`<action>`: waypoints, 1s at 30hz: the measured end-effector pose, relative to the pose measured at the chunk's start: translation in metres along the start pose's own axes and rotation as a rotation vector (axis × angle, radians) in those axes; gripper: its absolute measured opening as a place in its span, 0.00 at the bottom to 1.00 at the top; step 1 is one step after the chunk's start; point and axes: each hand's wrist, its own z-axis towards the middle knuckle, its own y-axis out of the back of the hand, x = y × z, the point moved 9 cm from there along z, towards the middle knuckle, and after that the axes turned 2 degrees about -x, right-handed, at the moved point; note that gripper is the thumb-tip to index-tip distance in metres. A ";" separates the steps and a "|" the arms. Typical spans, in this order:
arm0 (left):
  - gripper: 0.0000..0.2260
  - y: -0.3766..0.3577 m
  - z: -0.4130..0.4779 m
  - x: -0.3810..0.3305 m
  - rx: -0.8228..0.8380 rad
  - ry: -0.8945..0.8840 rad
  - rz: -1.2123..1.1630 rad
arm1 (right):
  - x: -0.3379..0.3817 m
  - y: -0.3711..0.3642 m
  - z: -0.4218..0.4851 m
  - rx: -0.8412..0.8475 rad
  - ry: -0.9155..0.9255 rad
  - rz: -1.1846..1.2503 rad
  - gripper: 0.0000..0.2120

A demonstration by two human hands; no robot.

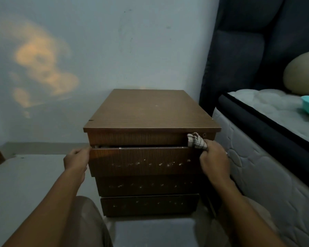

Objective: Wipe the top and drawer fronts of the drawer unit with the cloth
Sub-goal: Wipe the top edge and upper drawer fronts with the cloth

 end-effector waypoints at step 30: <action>0.19 0.015 0.012 0.018 0.245 0.158 -0.253 | 0.263 -0.176 -0.108 0.259 0.417 0.171 0.13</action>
